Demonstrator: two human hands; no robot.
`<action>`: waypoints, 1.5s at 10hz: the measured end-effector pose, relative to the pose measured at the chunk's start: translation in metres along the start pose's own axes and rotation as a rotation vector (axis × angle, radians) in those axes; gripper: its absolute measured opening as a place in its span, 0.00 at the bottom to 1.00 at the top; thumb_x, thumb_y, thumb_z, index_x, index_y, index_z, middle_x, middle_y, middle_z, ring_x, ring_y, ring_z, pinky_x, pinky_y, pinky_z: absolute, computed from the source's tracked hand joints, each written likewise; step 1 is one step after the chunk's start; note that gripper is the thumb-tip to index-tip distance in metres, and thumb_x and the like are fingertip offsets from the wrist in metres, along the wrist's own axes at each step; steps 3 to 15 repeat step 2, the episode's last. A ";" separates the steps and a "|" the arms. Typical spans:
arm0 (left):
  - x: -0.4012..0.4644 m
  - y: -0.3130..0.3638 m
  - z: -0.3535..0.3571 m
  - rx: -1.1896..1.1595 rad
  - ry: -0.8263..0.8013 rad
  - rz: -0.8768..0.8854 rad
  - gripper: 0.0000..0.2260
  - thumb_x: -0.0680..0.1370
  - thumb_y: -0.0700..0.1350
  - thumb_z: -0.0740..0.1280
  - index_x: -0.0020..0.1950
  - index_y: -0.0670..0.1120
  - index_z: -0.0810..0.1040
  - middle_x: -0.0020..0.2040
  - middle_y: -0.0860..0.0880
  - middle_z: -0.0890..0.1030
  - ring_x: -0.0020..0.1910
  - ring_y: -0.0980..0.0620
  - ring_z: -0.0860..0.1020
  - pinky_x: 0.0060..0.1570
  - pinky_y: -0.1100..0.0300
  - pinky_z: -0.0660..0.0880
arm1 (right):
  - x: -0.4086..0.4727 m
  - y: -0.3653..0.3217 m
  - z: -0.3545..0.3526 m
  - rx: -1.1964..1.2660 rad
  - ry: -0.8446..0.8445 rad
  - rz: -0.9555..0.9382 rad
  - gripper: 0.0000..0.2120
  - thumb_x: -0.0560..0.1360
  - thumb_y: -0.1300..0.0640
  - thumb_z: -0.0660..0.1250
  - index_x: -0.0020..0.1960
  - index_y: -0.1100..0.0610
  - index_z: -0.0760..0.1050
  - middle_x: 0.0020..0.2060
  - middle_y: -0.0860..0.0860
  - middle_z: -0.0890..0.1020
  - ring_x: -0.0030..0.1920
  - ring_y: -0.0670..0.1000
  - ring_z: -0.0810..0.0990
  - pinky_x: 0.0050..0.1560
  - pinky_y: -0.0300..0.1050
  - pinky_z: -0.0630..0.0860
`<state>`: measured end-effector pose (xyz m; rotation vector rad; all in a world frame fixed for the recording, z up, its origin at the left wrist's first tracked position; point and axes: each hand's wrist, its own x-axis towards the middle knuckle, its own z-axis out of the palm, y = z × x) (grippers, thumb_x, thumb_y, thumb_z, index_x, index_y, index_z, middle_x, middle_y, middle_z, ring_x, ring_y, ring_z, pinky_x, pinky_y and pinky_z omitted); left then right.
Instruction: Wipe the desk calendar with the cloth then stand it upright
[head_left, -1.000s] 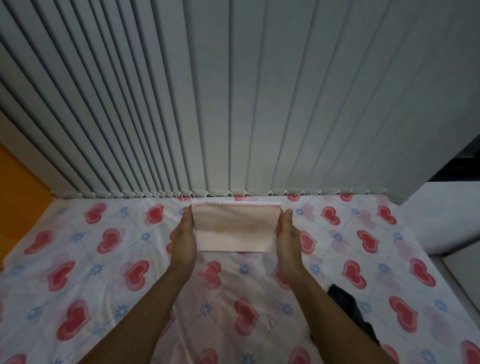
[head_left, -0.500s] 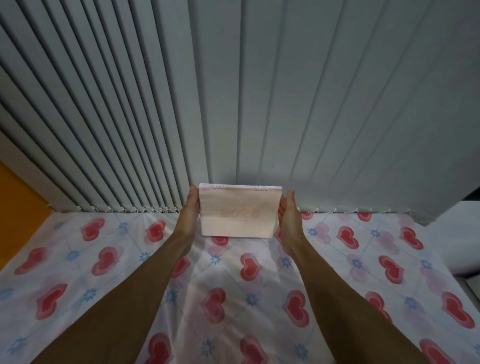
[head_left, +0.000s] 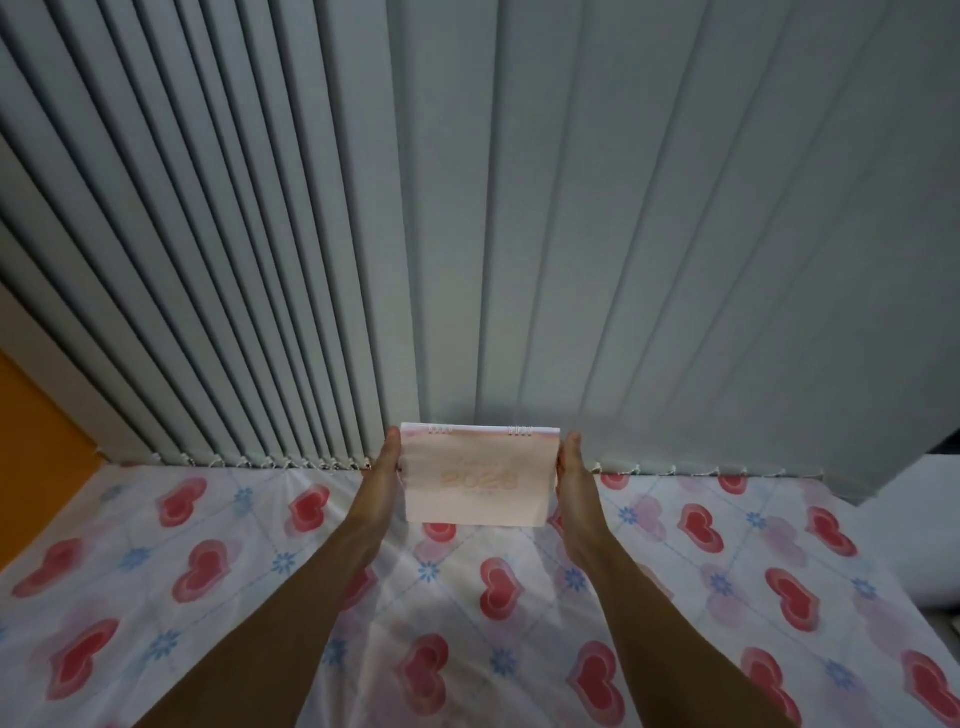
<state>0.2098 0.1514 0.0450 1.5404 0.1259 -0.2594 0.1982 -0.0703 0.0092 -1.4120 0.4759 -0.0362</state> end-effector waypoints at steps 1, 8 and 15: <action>-0.003 0.006 -0.008 0.022 0.070 -0.041 0.29 0.75 0.68 0.50 0.66 0.52 0.74 0.66 0.47 0.75 0.63 0.46 0.73 0.64 0.49 0.65 | -0.009 -0.017 -0.002 0.029 0.036 0.023 0.29 0.77 0.33 0.50 0.41 0.48 0.84 0.36 0.45 0.87 0.40 0.48 0.86 0.42 0.45 0.80; -0.017 0.011 -0.020 0.065 0.175 -0.016 0.29 0.77 0.65 0.52 0.71 0.49 0.70 0.71 0.44 0.70 0.64 0.48 0.70 0.63 0.49 0.64 | -0.017 -0.031 -0.012 0.046 0.028 -0.002 0.25 0.80 0.37 0.52 0.47 0.53 0.79 0.34 0.40 0.85 0.33 0.40 0.83 0.31 0.30 0.76; -0.017 0.011 -0.020 0.065 0.175 -0.016 0.29 0.77 0.65 0.52 0.71 0.49 0.70 0.71 0.44 0.70 0.64 0.48 0.70 0.63 0.49 0.64 | -0.017 -0.031 -0.012 0.046 0.028 -0.002 0.25 0.80 0.37 0.52 0.47 0.53 0.79 0.34 0.40 0.85 0.33 0.40 0.83 0.31 0.30 0.76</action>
